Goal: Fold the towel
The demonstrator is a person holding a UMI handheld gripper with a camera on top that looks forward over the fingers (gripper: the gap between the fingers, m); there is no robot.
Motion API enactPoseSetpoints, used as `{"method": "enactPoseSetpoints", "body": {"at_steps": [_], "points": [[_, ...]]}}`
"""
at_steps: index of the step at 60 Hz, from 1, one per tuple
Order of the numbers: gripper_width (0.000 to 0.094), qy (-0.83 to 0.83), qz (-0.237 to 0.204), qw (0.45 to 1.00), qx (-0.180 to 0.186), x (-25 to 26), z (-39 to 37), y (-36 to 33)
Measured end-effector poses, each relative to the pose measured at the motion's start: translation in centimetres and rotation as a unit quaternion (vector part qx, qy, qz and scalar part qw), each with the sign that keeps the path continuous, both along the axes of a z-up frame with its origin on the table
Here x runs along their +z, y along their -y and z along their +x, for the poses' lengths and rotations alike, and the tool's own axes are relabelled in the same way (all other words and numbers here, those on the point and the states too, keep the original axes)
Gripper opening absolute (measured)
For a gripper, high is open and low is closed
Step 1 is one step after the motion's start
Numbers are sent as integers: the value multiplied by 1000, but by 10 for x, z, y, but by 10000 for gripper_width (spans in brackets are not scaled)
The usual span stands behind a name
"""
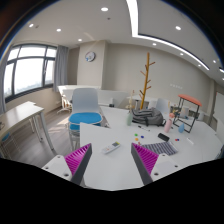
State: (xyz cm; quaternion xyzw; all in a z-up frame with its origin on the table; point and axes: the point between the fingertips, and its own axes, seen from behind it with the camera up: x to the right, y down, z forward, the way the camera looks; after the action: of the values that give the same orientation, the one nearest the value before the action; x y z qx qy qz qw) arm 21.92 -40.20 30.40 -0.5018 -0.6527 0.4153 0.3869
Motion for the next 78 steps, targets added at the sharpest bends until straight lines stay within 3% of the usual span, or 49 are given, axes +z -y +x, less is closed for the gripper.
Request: {"method": "enactPoseSetpoints", "body": {"at_steps": [12,13,20,38,58,78], "points": [[847,5,19,1000,-21,-38,-14,-43],[847,12,22,999,-29,-25,-9,-29],[846,16,27,999,-41,-64,-30,-86],[848,24,52,996,-62,-136,-96,-154],[849,59,39,995,-65,-231,-216,-208],[847,110,29,993,-34,-304,-313,-215]]}}
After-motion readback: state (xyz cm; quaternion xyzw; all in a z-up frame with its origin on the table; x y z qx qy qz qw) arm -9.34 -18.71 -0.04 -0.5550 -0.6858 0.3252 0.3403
